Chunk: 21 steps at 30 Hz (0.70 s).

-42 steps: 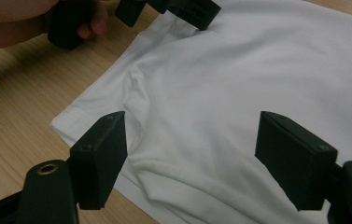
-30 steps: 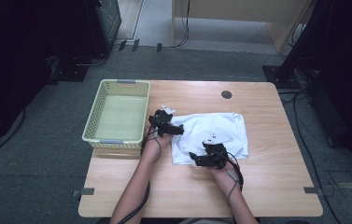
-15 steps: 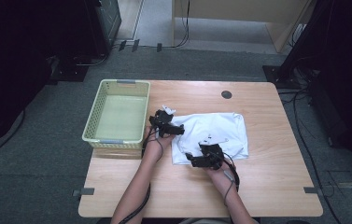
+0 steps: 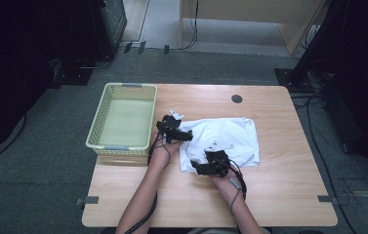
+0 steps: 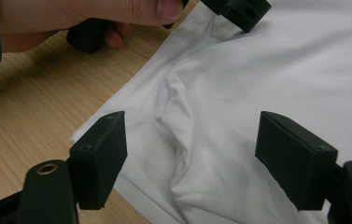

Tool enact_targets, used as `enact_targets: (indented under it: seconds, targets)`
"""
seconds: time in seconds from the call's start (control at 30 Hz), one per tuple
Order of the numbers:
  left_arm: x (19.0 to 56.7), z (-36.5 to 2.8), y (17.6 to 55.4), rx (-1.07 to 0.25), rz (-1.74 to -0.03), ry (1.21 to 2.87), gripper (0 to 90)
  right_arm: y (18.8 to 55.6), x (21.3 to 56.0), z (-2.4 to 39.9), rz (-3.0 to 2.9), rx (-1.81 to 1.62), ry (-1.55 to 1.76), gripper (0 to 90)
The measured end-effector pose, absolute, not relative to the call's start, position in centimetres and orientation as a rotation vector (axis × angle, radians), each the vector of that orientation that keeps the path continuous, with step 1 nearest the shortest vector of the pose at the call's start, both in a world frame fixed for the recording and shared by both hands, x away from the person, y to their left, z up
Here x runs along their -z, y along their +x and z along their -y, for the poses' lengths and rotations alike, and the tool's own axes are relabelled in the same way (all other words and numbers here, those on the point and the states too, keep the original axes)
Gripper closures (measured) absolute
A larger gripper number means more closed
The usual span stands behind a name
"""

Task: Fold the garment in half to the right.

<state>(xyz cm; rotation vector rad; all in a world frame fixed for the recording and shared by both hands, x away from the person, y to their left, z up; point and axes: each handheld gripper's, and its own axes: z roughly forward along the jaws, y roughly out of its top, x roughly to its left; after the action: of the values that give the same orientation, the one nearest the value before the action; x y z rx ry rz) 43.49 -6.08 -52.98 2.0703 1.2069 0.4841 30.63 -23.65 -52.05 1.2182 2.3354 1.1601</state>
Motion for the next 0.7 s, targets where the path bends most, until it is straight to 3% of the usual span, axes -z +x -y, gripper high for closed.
enact_targets:
  seconds: [0.7]
  targets:
    - [53.0, 6.2, 43.4, -0.489, -1.217, 2.061, 1.9, 30.7, 52.5, 21.8, -2.375, -1.151, 1.169, 23.3]
